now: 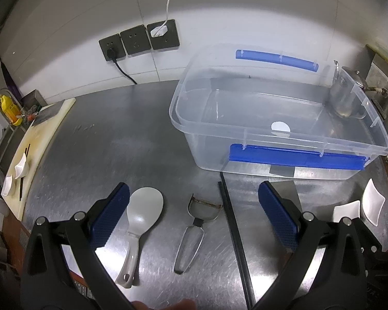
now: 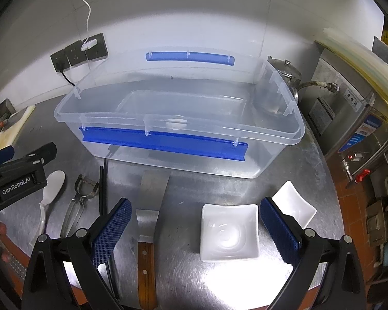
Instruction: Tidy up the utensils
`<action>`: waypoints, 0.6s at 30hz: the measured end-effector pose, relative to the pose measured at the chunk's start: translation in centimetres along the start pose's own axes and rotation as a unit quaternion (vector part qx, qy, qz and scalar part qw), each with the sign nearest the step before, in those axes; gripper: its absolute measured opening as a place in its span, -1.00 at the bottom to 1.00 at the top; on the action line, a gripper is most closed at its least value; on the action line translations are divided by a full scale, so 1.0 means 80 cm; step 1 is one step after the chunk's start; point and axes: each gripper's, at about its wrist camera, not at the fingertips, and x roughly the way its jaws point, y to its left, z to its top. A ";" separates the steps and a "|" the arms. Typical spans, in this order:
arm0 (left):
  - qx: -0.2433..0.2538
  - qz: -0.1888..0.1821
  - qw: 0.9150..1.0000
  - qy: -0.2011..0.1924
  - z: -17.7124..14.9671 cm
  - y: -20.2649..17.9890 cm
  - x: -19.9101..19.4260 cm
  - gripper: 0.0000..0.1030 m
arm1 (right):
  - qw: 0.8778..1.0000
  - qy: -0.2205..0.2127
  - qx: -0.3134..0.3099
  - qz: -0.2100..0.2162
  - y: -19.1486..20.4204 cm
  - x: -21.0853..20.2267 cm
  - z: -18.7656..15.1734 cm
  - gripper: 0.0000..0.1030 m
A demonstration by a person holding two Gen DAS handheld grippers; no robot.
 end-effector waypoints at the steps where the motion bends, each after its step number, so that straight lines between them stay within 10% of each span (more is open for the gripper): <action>1: 0.000 0.001 1.000 0.001 0.000 0.000 0.000 0.86 | 1.000 0.001 -0.001 0.001 0.001 0.000 0.000 0.92; 18: 0.013 -0.006 1.000 0.007 -0.001 -0.010 0.006 0.86 | 1.000 0.008 0.017 0.010 -0.009 0.006 -0.003 0.92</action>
